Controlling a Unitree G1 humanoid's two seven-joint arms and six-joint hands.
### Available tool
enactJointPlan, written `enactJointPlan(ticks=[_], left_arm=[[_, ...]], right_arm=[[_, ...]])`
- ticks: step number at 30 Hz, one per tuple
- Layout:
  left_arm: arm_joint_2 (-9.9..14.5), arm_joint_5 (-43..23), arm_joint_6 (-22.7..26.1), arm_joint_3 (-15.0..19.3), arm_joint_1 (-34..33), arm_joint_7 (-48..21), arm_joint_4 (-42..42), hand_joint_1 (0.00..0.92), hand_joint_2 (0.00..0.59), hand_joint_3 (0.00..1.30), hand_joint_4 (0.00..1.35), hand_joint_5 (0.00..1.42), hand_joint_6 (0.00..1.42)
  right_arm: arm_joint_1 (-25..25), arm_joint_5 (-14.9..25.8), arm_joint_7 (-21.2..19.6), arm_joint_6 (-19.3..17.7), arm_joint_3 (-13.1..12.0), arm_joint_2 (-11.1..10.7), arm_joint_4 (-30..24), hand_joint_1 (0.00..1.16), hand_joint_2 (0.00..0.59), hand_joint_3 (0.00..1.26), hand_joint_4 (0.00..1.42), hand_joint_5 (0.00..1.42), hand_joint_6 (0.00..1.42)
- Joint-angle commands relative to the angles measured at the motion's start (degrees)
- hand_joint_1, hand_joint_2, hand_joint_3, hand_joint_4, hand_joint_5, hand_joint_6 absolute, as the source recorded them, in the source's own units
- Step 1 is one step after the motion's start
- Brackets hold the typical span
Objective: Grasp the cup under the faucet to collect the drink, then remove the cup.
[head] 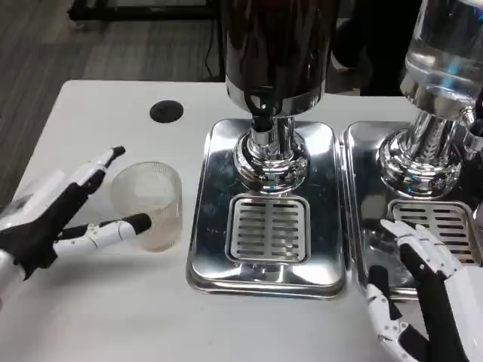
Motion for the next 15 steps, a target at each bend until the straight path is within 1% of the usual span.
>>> enactJointPlan(ticks=[1,8,15], left_arm=[[-0.2,1.6,0.6,-1.8,-2.7,0.0,2.9,0.09,0.014,0.0,0.0,0.0,0.11],[-1.2,1.9,1.9,-3.1,-5.0,-0.3,6.4,0.097,0.011,0.0,0.0,0.0,0.1],[-1.7,2.7,2.2,-4.9,-6.9,-0.2,8.7,0.099,0.01,0.0,0.0,0.0,0.1]], right_arm=[[0.1,-0.4,-0.4,0.4,0.3,0.6,-0.5,0.35,0.526,0.29,0.22,0.17,0.28],[-0.7,-0.3,-0.7,-0.1,0.2,0.7,0.0,0.35,0.526,0.29,0.22,0.18,0.28],[-1.0,-0.2,-0.5,-0.2,0.2,0.6,0.1,0.35,0.526,0.29,0.22,0.18,0.29]])
